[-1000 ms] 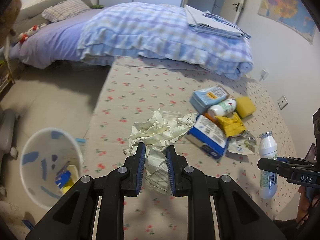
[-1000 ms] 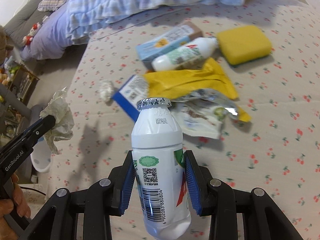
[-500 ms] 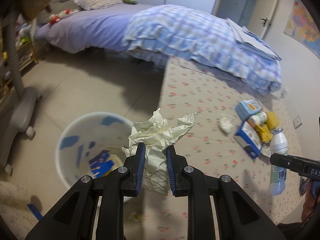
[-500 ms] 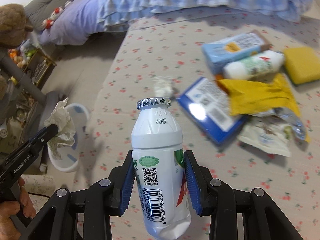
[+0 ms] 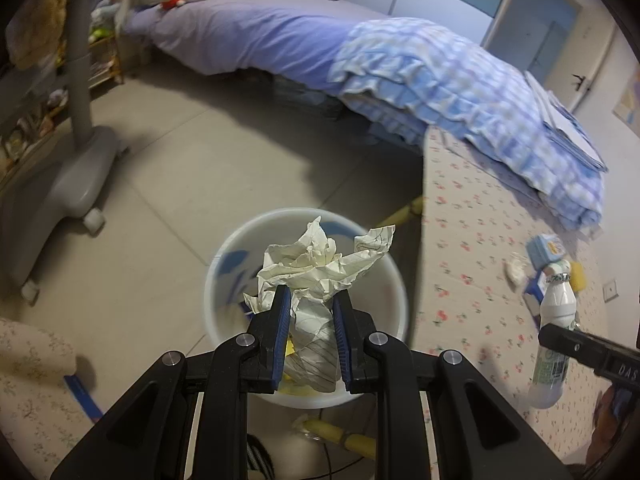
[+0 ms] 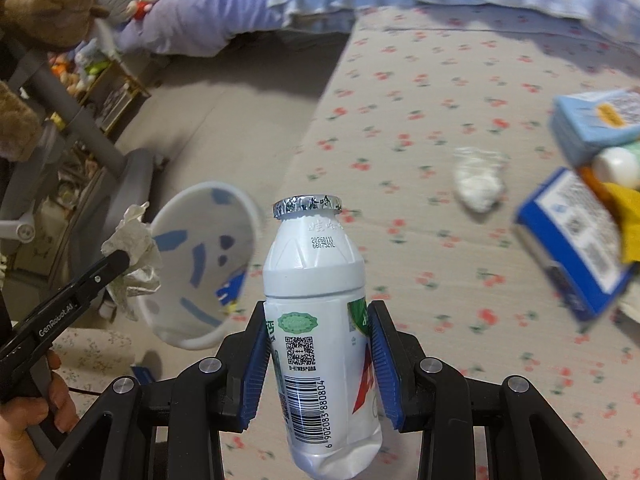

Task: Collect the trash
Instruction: 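Carry the bottle and tissue over the wastebasket and open both grippers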

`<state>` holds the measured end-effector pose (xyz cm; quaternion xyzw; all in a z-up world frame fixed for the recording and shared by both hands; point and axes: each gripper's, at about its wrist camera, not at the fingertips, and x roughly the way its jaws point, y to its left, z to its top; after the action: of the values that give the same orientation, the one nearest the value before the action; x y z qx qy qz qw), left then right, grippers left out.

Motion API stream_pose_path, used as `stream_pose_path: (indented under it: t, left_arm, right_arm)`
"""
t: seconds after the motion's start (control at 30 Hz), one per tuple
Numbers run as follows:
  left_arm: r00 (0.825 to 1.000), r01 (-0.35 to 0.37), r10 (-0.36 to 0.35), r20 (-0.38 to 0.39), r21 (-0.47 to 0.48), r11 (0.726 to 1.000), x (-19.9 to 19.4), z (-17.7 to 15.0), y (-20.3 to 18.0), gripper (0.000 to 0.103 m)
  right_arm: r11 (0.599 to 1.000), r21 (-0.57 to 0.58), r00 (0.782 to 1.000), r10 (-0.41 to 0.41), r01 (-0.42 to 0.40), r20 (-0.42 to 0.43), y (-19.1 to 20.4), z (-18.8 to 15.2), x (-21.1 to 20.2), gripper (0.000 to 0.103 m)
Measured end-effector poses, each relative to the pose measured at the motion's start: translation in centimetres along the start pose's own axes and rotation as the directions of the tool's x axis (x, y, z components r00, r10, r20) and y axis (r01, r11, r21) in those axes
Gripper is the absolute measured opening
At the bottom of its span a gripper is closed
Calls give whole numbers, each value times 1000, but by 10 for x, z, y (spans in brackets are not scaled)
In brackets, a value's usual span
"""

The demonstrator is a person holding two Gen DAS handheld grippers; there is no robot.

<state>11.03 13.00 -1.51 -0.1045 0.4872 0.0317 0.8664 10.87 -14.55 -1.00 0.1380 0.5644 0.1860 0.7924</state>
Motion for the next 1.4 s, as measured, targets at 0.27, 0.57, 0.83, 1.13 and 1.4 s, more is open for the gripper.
stream_pose_path:
  t: [0.27,0.57,0.83,1.13,1.4]
  left_arm:
    - [984,-142,137,-115,-37,989,17,5,31,58]
    - [975,-209,208,-80,-1,978,9,8,39,78]
    - [972,-218,215,-93,-23,976,8,8,49,79]
    - [971,-220,215,-102,-41,975,9,6,47,79]
    - [977,-195,191,-98,-30,980,8,4,40,79]
  right_arm:
    - [999,-17,999,47,-47,-14,36,11,34,42]
    - [995,-45,996,95,-95,-2,69,24,63,42]
    - [992,-45,993,120,-119,19,75,31,81,42]
    - [982,-25,982,187,-186,27,76,33,88,74]
    - [993,-60,993,103,-100,52,68,28,67,77]
